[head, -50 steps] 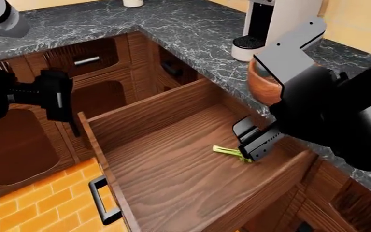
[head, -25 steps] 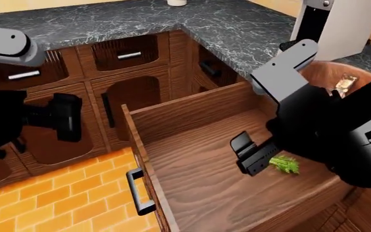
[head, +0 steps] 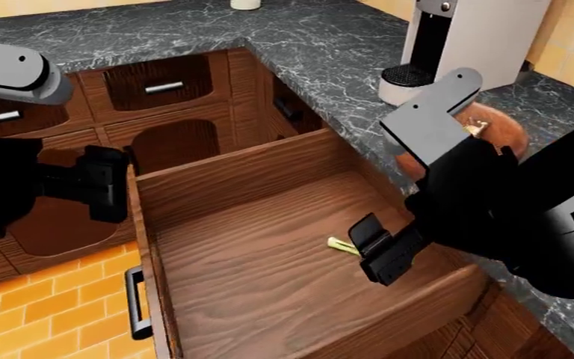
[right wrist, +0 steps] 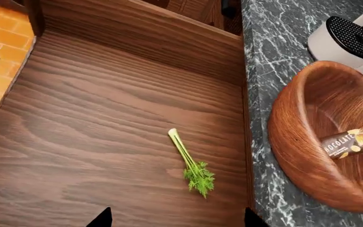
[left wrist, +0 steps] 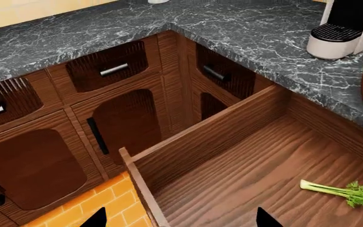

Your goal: Place the bar in the bowl and close the drawer.

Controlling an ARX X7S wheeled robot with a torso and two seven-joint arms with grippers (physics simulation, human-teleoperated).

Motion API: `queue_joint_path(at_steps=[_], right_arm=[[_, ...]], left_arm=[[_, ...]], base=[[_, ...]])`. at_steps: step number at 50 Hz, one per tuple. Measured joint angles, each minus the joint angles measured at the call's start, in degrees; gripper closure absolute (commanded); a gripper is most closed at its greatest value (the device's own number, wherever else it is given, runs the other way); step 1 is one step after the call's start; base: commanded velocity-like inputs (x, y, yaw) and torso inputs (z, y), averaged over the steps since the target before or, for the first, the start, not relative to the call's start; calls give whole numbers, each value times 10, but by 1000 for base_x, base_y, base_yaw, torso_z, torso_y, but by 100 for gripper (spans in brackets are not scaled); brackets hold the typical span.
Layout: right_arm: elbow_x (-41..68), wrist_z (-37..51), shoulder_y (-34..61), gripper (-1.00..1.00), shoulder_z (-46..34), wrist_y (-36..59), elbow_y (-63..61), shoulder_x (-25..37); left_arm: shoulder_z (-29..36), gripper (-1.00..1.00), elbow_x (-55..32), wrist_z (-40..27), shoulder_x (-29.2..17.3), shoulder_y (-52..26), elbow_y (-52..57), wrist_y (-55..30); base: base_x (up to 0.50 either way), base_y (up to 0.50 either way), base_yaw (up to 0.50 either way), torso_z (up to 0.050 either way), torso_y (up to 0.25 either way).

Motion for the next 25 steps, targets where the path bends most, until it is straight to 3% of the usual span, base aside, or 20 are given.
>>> queue_joint_path(at_steps=[11,21,25], right_arm=[[-2,-9,-1,-100,3,-3,-5,1],[-5,-12,-2,-100,-1,-6,-7,-1],[-13,-9,-3,-100,-1,-10,-10,0]], left_arm=[[0,-100,1,2,-3,-1,4,1],[2,-100,3,2,-4,-3,5,0],[3,-100,4,2,-4,-4,6,-1]], base=[[530,218,0,0,0],[10,16,0,0,1],[0,0,500,0,0]])
